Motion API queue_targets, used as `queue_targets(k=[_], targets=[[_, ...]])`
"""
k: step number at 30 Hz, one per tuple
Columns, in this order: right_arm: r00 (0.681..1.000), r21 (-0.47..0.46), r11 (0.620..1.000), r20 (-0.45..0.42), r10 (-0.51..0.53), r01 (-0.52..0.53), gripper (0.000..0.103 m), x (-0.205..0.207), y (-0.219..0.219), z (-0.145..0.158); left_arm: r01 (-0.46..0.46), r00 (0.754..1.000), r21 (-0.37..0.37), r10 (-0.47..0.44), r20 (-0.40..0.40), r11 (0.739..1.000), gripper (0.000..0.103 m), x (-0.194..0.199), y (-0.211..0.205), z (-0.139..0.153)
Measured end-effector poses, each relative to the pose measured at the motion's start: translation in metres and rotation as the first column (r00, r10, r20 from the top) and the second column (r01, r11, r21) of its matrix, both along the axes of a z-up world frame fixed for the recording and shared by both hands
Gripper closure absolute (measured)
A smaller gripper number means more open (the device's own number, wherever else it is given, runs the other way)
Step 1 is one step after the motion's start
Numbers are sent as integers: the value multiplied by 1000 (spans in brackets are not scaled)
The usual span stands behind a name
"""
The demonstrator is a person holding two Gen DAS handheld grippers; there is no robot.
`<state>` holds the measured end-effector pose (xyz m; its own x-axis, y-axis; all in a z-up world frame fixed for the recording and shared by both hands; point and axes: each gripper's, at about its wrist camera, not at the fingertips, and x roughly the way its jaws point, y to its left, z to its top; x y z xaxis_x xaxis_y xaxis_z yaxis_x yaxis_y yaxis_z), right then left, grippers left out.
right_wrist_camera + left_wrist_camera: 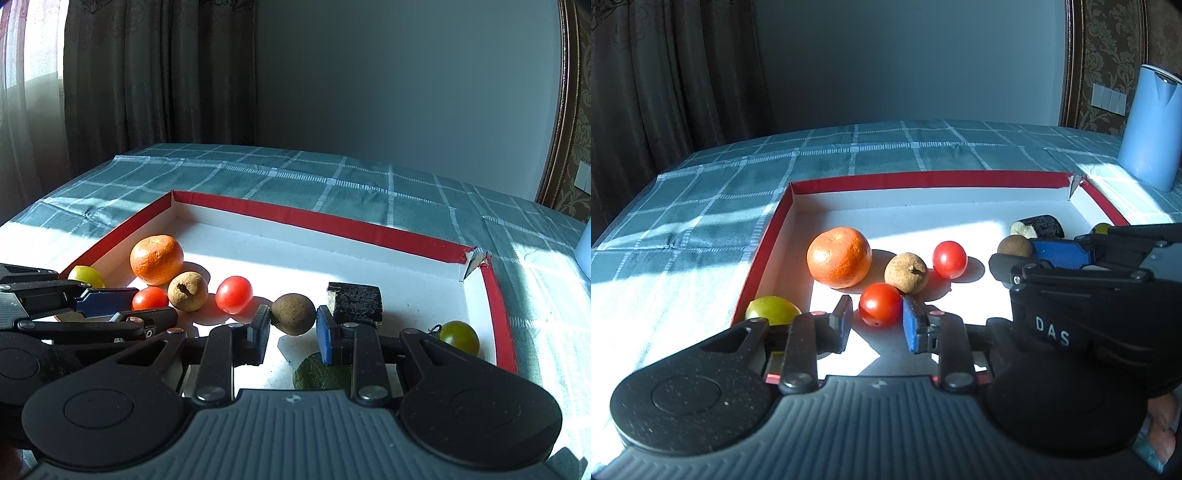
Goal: Organize fruits
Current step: 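Place the cherry tomato in the tray with the left tool while the right tool places the kiwi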
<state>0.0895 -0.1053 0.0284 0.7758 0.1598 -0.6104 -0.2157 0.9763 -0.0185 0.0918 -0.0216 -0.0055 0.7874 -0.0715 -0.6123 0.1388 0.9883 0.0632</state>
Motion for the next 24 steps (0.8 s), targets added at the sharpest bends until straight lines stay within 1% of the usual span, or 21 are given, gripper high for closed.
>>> queue_targets(k=[5, 7, 9, 11, 13, 14, 16, 18, 20, 24], targets=[[1000, -8, 1000, -2, -10, 10, 77, 2, -1, -2, -9, 1000, 8, 9, 6, 1000, 66, 0, 0, 0], [1000, -5, 1000, -3, -13, 13, 77, 2, -1, -1, -14, 1000, 10, 14, 10, 1000, 57, 0, 0, 0], [1000, -6, 1000, -4, -17, 17, 77, 2, -1, -1, -23, 1000, 13, 23, 12, 1000, 54, 0, 0, 0], [1000, -5, 1000, -3, -21, 21, 76, 2, -2, -1, -24, 1000, 4, 24, 8, 1000, 52, 1, 2, 0], [1000, 0, 1000, -4, -25, 25, 75, 2, -3, 0, -34, 999, 3, 34, 6, 999, 47, 2, 3, -1], [1000, 3, 1000, -2, -28, 28, 74, 2, -4, 0, -36, 999, -1, 36, 4, 999, 47, 2, 4, -1], [999, 9, 999, -2, -33, 33, 72, 2, -6, 0, -34, 999, -10, 34, -1, 999, 46, 3, 5, -1], [999, 6, 999, 0, -49, 49, 62, 2, -8, 0, -35, 999, -13, 35, -1, 999, 46, 2, 5, -1], [998, 8, 998, 3, -65, 65, 56, 2, -11, 0, -34, 999, -21, 34, -2, 999, 45, 2, 6, 0], [997, 29, 996, -2, -80, 80, 51, 1, -16, 0, -32, 999, -38, 32, -4, 999, 42, 1, 8, 0]])
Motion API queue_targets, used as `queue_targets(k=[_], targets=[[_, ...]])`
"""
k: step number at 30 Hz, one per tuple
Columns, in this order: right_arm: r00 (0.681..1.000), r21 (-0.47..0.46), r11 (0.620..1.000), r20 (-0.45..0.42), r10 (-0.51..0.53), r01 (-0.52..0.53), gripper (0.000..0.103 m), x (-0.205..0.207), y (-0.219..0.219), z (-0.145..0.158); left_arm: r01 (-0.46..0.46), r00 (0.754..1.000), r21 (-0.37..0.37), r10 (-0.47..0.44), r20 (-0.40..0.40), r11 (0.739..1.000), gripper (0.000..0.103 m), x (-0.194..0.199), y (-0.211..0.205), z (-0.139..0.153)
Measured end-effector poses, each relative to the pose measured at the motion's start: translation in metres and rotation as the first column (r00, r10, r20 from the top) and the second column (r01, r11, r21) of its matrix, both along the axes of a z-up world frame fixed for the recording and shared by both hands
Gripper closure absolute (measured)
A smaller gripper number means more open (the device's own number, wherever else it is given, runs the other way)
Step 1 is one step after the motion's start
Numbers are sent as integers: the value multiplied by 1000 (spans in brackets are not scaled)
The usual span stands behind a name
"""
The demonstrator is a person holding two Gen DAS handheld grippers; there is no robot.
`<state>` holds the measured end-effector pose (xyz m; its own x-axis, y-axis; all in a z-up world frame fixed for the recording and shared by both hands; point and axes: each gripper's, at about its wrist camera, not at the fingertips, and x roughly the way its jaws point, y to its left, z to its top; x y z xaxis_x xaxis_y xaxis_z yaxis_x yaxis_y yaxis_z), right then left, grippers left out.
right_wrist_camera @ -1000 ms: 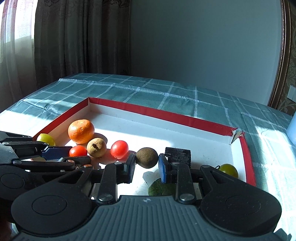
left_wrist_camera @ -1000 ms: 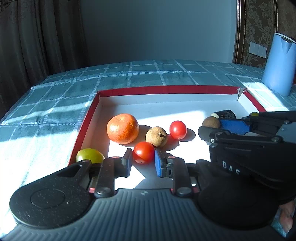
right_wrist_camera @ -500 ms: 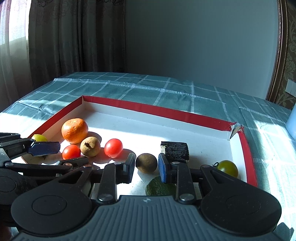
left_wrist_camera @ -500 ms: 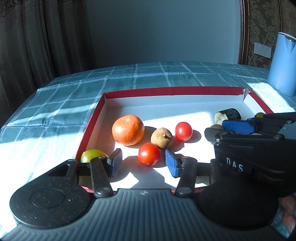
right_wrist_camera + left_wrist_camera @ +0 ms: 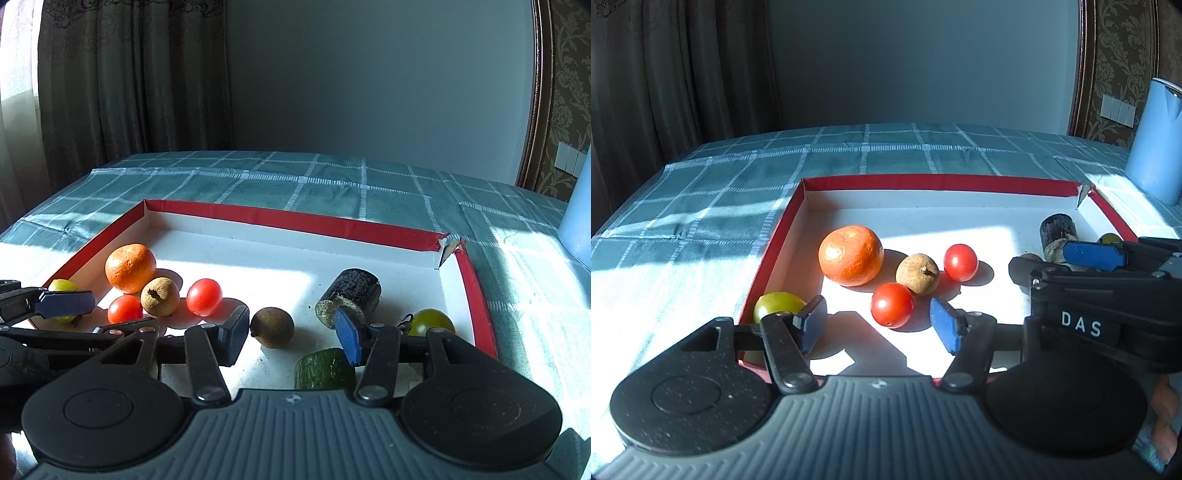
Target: Organize fruits
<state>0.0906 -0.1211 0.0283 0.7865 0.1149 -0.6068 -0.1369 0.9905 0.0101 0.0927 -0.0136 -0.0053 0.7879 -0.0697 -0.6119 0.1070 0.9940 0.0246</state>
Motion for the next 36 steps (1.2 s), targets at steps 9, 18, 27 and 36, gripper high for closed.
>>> queue_targets(k=[9, 18, 27, 36], targets=[[998, 32, 999, 43, -36, 35, 37, -14, -12, 7, 21, 999, -48, -20, 28, 999, 33, -13, 3, 6], [996, 74, 997, 84, -36, 30, 12, -29, -20, 12, 61, 994, 19, -63, 86, 998, 13, -38, -10, 7], [979, 76, 995, 188, -82, 68, 12, -76, -26, 23, 63, 984, 84, -76, 160, 994, 0, -73, -19, 7], [972, 89, 988, 188, -145, 130, 12, -110, -46, 15, 7, 988, 30, -11, 151, 1000, 0, -73, -5, 8]])
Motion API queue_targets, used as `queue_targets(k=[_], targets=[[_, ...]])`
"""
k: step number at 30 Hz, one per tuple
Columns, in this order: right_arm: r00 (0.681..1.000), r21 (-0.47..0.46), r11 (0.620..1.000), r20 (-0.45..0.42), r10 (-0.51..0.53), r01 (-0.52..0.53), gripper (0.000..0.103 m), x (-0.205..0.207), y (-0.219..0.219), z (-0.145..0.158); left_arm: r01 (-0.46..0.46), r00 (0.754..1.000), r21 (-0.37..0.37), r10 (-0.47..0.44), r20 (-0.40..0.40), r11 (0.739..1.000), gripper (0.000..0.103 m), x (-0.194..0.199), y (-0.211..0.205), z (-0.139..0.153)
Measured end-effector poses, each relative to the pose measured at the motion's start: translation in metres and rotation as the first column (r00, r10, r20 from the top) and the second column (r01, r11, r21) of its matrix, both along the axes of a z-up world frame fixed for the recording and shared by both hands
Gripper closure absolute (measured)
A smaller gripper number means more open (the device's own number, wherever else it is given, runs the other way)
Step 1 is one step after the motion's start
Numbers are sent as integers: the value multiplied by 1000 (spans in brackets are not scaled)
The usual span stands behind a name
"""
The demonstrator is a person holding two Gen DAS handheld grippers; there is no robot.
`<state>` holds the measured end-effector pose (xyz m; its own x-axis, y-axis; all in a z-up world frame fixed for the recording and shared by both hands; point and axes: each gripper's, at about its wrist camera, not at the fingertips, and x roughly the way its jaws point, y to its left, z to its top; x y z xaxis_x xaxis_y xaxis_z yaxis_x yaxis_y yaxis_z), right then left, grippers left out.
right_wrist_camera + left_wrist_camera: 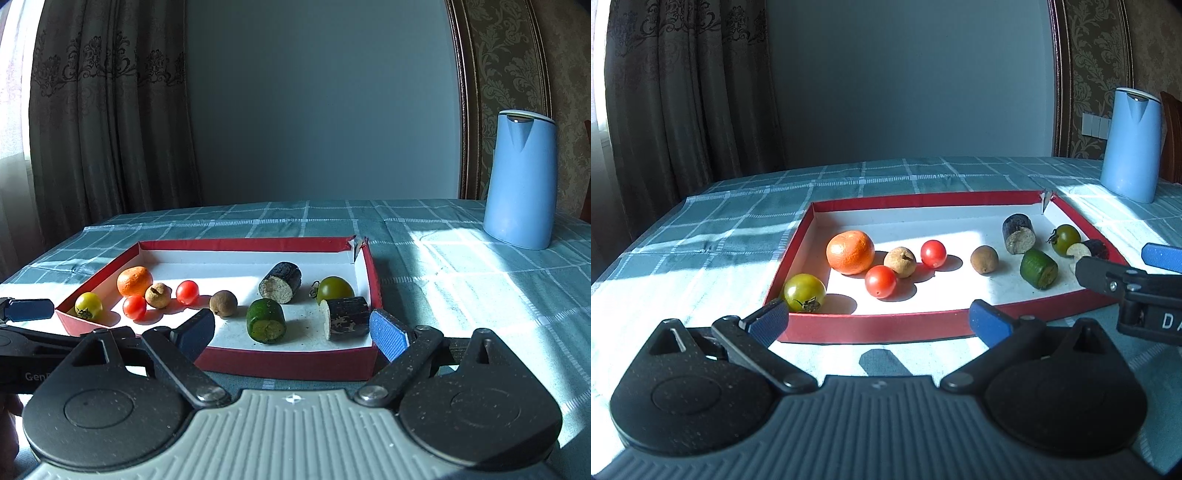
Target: Organize fruits
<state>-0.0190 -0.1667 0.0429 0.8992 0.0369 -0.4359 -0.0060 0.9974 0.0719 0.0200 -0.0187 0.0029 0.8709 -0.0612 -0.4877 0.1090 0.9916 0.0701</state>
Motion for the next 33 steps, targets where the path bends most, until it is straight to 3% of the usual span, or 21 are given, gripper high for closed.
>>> queue_targets(k=[11, 16, 33], targets=[[1000, -51, 999, -18, 11, -11, 11, -3, 8, -5, -2, 1000, -2, 2, 12, 1000, 0, -2, 1, 1], [998, -51, 998, -55, 31, -34, 11, 1, 10, -9, -5, 1000, -8, 6, 10, 1000, 0, -3, 2, 1], [998, -62, 997, -57, 40, -43, 11, 2, 12, -10, -16, 1000, -22, 16, -4, 1000, 0, -1, 4, 1]])
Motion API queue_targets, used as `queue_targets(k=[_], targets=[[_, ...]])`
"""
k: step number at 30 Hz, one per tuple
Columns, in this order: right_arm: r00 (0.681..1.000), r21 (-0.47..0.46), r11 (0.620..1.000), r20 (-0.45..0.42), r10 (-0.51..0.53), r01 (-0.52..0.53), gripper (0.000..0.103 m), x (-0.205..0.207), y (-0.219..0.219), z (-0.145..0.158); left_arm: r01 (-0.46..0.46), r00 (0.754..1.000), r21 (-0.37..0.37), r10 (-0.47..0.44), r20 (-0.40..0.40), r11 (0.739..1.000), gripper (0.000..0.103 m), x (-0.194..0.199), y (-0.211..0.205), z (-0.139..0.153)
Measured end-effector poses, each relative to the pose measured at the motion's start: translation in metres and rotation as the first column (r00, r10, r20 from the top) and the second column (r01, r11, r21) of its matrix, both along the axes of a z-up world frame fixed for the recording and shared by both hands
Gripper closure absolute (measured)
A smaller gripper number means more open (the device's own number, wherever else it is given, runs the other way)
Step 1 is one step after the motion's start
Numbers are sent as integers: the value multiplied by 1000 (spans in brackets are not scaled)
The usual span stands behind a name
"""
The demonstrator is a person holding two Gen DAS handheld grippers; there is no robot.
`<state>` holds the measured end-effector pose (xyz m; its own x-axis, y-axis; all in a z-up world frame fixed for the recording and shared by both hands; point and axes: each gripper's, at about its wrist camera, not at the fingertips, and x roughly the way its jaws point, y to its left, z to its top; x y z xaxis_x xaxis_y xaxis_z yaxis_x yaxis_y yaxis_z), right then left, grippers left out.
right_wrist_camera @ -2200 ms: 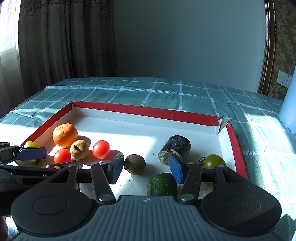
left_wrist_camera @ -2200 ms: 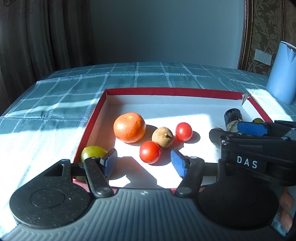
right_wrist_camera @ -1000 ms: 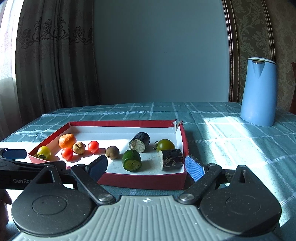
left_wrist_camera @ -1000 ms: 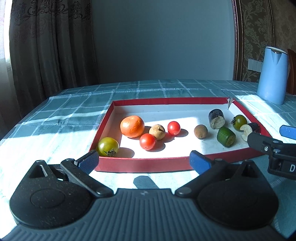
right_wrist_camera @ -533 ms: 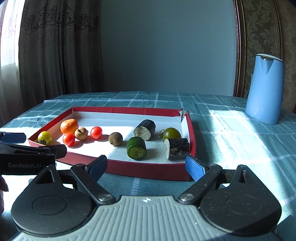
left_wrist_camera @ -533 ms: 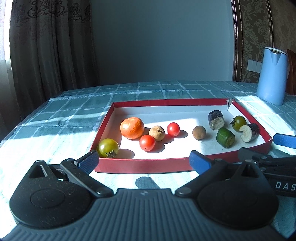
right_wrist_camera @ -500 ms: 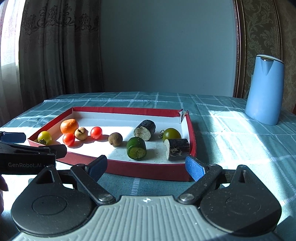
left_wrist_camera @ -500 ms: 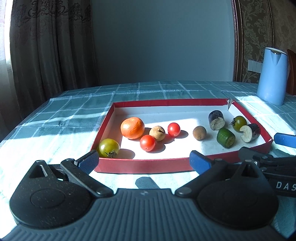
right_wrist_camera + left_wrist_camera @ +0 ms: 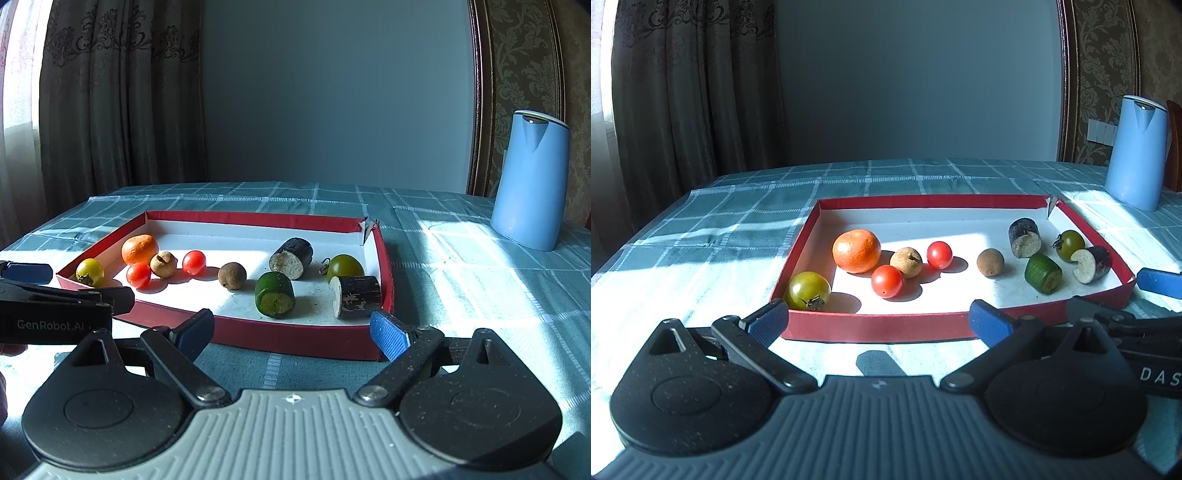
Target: Organize fruits
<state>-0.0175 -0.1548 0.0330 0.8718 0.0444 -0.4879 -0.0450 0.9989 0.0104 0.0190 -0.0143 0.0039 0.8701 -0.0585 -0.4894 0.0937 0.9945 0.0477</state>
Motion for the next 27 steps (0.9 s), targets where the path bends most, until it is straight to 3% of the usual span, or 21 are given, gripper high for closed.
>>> queue_targets(k=[8, 15, 27], targets=[[1000, -4, 1000, -2, 5, -5, 11, 1, 1, -1, 2, 1000, 2, -2, -6, 1000, 0, 1, 0, 0], [1000, -6, 1000, -5, 8, -8, 11, 1, 2, -1, -1, 999, 81, -3, 44, 997, 0, -6, -8, 0], [1000, -16, 1000, -5, 17, -17, 11, 1, 4, -1, -4, 999, 76, 2, 37, 997, 0, -11, -5, -2]])
